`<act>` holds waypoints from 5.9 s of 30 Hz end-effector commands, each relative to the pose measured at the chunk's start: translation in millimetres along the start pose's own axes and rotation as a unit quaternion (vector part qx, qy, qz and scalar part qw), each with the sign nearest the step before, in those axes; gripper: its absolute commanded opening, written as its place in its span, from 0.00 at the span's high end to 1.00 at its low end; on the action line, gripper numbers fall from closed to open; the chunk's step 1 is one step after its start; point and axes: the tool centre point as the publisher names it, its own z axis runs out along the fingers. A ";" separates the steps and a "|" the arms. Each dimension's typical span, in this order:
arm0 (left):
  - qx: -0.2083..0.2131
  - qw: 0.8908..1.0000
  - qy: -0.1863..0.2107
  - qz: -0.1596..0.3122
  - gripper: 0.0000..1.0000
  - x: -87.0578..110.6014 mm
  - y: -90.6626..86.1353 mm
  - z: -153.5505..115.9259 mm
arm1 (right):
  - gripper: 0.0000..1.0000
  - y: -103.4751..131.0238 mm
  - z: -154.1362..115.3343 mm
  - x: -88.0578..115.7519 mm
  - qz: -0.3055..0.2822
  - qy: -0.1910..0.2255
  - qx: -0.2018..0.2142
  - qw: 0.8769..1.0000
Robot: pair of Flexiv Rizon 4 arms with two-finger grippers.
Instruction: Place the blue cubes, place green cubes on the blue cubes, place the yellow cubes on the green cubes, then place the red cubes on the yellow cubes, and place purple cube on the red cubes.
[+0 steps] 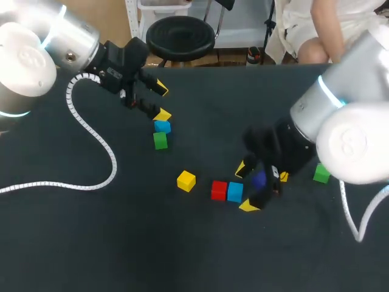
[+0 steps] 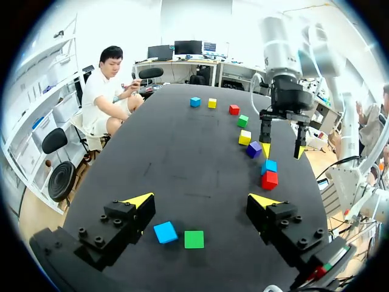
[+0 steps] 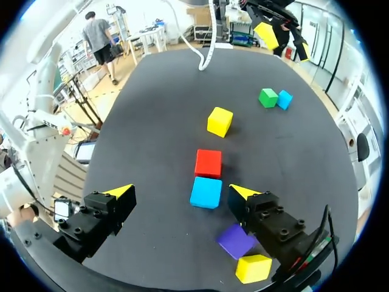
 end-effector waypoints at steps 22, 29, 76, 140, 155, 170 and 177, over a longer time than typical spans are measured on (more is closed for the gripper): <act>0.000 1.000 -0.001 0.001 0.00 0.8 -0.3 -0.5 | 0.00 -31.0 8.8 3.9 -0.056 -0.097 0.036 0.993; 0.000 1.000 -0.001 0.001 0.00 0.8 -0.3 -0.5 | 0.00 -36.3 28.8 -1.5 -0.047 -0.100 0.039 0.993; 0.000 1.000 -0.001 0.001 0.00 0.8 -0.3 -0.5 | 0.00 -46.5 36.6 5.4 -0.006 -0.143 0.008 0.990; 0.000 1.000 -0.001 0.001 0.00 0.8 -0.3 -0.5 | 0.90 14.9 40.5 17.4 0.031 -0.089 -0.014 0.995; 0.000 1.000 -0.001 0.001 0.00 0.8 -0.3 -0.5 | 0.00 19.8 33.3 26.9 -0.002 -0.085 0.001 0.996; 0.000 1.000 -0.001 0.001 0.00 0.8 -0.3 -0.5 | 0.00 0.4 20.5 13.6 -0.057 -0.071 -0.018 0.996; 0.000 1.000 -0.001 0.001 0.00 0.8 -0.3 -0.5 | 0.00 3.0 18.6 7.9 -0.055 -0.065 -0.015 0.996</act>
